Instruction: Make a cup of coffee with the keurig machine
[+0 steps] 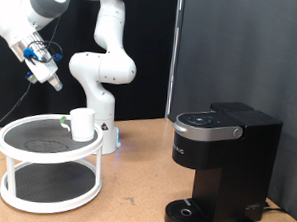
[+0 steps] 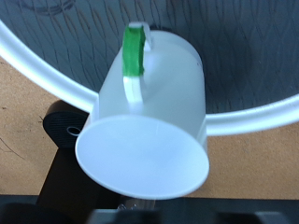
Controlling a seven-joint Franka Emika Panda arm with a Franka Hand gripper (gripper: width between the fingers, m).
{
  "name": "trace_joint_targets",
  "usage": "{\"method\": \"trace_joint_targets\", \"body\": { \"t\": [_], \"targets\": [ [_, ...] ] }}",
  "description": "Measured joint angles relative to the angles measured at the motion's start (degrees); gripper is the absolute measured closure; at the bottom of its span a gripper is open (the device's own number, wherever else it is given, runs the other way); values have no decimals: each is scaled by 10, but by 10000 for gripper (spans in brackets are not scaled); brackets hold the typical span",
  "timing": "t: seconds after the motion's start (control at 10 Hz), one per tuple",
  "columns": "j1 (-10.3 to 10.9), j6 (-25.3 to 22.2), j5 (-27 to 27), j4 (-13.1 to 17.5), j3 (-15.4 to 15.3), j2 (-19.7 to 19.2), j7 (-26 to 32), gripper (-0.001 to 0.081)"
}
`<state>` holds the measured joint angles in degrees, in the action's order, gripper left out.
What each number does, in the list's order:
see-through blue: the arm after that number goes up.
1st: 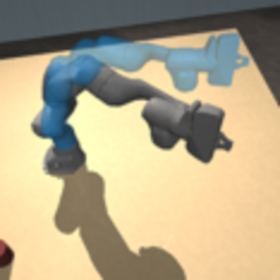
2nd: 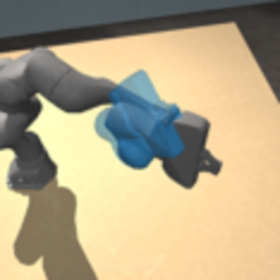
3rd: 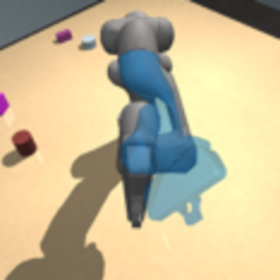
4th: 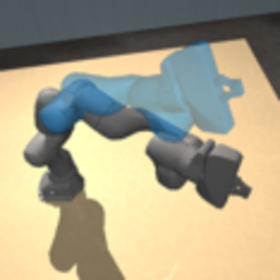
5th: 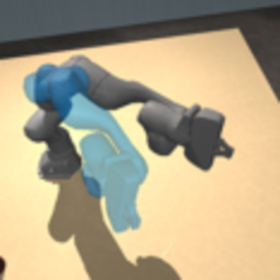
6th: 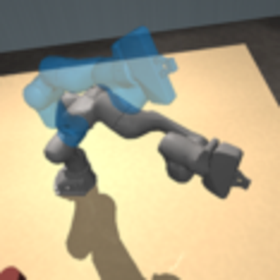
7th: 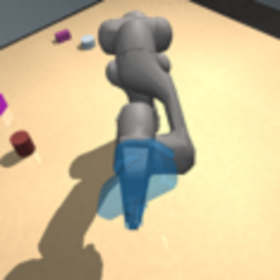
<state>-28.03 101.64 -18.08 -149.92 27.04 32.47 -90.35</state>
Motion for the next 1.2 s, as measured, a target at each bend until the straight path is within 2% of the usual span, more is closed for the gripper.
{"method": "trace_joint_targets", "body": {
  "t": [0.1,0.2,0.3,0.4,0.5,0.6,0.7,0.8,0.9,1.2],
  "targets": [
    [0,14,-2,-8,2,-5,7,712],
    [0,31,-6,-16,3,-12,14,712],
    [0,47,-13,-23,3,-19,19,528],
    [1,62,-23,-28,3,-29,25,392],
    [3,79,-34,-32,3,-39,33,392],
    [7,96,-48,-36,3,-50,44,208],
    [11,109,-59,-39,3,-61,53,115],
    [16,116,-66,-39,3,-72,59,115],
    [21,120,-70,-40,2,-83,65,80],
    [34,121,-85,-45,1,-101,85,73]
  ]
}}
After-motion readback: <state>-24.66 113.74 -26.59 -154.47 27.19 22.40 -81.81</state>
